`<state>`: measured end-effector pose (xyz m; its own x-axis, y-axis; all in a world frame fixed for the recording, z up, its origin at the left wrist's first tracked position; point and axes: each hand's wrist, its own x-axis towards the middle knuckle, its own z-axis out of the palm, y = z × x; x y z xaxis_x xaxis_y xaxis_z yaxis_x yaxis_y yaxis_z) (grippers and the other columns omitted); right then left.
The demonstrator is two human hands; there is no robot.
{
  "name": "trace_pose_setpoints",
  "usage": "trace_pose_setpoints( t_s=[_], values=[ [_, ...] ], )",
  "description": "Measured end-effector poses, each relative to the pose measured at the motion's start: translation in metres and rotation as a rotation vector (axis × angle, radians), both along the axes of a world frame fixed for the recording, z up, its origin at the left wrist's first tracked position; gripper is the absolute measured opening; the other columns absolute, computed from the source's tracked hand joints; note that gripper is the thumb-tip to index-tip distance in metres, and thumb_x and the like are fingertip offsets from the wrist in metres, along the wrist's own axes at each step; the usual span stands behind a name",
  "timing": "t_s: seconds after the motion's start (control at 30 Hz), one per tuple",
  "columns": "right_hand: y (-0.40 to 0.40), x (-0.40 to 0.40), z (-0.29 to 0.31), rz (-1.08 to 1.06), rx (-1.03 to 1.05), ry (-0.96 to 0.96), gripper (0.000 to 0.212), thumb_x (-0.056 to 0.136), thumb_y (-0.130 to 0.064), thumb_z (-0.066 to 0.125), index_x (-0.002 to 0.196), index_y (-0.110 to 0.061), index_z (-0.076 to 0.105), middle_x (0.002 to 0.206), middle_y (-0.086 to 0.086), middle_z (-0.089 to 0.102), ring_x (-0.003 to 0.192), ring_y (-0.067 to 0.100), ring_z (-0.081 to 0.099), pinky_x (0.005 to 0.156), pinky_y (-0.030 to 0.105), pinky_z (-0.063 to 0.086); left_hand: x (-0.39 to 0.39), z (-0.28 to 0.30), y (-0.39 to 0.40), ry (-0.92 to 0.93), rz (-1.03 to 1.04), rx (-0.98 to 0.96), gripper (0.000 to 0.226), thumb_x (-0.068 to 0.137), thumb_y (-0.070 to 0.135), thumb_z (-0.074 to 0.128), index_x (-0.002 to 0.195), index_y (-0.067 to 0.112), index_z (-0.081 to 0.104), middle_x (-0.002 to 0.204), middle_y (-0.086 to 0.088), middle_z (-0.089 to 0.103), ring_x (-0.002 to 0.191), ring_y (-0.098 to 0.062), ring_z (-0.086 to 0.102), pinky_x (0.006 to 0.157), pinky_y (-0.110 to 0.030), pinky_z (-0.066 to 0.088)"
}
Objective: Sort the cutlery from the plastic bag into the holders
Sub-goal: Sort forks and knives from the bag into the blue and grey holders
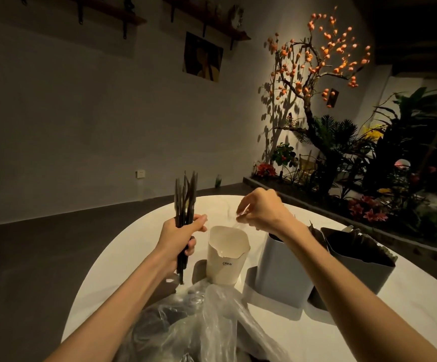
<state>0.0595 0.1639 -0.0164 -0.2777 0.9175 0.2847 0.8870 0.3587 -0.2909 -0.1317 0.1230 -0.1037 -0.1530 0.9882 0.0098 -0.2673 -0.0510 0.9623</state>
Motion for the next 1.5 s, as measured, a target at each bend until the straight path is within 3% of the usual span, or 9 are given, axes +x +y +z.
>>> trace_pose_setpoints(
  t_s=[0.13,0.37,0.53,0.67,0.73,0.87,1.13,1.3,1.5],
  values=[
    [0.007,-0.020,-0.020,-0.052,0.006,-0.232,0.012,0.076,-0.027,0.084,0.087,-0.023,0.080,0.100,-0.002,0.073,0.088,0.017,0.066,0.075,0.031,0.056,0.000,0.005,-0.006,0.018,-0.129,0.000,0.036,0.090,0.028,0.075,0.111,0.000,0.067,0.060,-0.001,0.051,0.043,-0.009,0.037,0.038,-0.019,0.033],
    [0.010,-0.029,-0.043,-0.060,-0.115,-0.200,0.030,0.076,-0.030,0.087,0.094,-0.008,0.077,0.083,0.007,0.076,0.069,0.019,0.073,0.075,0.035,0.063,0.008,0.011,-0.013,0.018,-0.236,-0.003,0.030,0.090,0.028,0.074,0.106,0.004,0.064,0.056,0.003,0.036,0.043,-0.009,0.030,0.038,-0.019,0.028],
    [-0.012,-0.007,-0.013,0.016,-0.028,0.305,0.020,0.099,-0.023,0.061,0.099,-0.007,0.073,0.080,0.009,0.075,0.058,0.015,0.072,0.053,0.025,0.059,0.021,0.021,-0.029,-0.048,-0.368,0.024,0.028,0.091,0.030,0.071,0.106,0.006,0.065,0.060,0.001,0.035,0.045,-0.009,0.028,0.038,-0.019,0.025],
    [-0.065,0.014,0.020,0.219,-0.271,0.921,0.043,0.096,-0.050,0.057,0.120,-0.015,0.066,0.103,0.005,0.076,0.091,0.016,0.075,0.080,0.028,0.061,0.041,0.038,-0.051,-0.192,-0.576,0.035,0.033,0.095,0.036,0.053,0.101,0.005,0.064,0.065,-0.003,0.038,0.048,-0.010,0.028,0.041,-0.020,0.026],
    [-0.092,0.023,0.020,0.286,-0.319,0.976,0.042,0.093,-0.047,0.062,0.122,-0.017,0.064,0.108,0.004,0.076,0.102,0.015,0.073,0.088,0.027,0.058,0.058,0.042,-0.065,-0.213,-0.648,0.056,0.033,0.099,0.035,0.049,0.105,0.008,0.066,0.068,-0.002,0.040,0.049,-0.010,0.028,0.041,-0.019,0.025],
    [-0.138,0.056,0.002,0.269,-0.210,1.087,0.021,0.099,-0.025,0.061,0.112,-0.012,0.070,0.103,0.005,0.078,0.100,0.015,0.073,0.079,0.019,0.056,0.102,0.039,-0.095,-0.130,-0.725,0.141,0.032,0.099,0.039,0.053,0.100,0.008,0.062,0.076,-0.006,0.055,0.050,-0.011,0.045,0.042,-0.021,0.038],
    [-0.189,0.139,-0.083,0.005,-0.186,1.270,0.029,0.102,-0.032,0.056,0.109,-0.009,0.071,0.099,0.011,0.078,0.095,0.027,0.075,0.084,0.040,0.061,0.203,-0.024,-0.132,-0.104,-0.647,0.023,0.054,0.092,0.037,0.065,0.124,-0.006,0.057,0.096,-0.025,0.068,0.059,-0.027,0.064,0.041,-0.028,0.049],
    [-0.197,0.168,-0.112,-0.063,-0.110,1.279,0.028,0.102,-0.030,0.056,0.105,-0.007,0.072,0.096,0.013,0.077,0.092,0.029,0.075,0.083,0.040,0.060,0.222,-0.039,-0.144,-0.018,-0.652,-0.010,0.033,0.101,0.031,0.056,0.122,0.007,0.063,0.107,-0.015,0.076,0.089,-0.035,0.075,0.060,-0.036,0.062],
    [-0.193,0.173,-0.115,-0.071,-0.104,1.235,0.024,0.104,-0.026,0.052,0.108,-0.009,0.069,0.099,0.006,0.078,0.093,0.020,0.075,0.084,0.034,0.058,0.220,-0.046,-0.141,-0.031,-0.618,-0.029,0.031,0.103,0.028,0.052,0.124,0.007,0.062,0.109,-0.014,0.076,0.099,-0.033,0.074,0.078,-0.040,0.062]
  ],
)
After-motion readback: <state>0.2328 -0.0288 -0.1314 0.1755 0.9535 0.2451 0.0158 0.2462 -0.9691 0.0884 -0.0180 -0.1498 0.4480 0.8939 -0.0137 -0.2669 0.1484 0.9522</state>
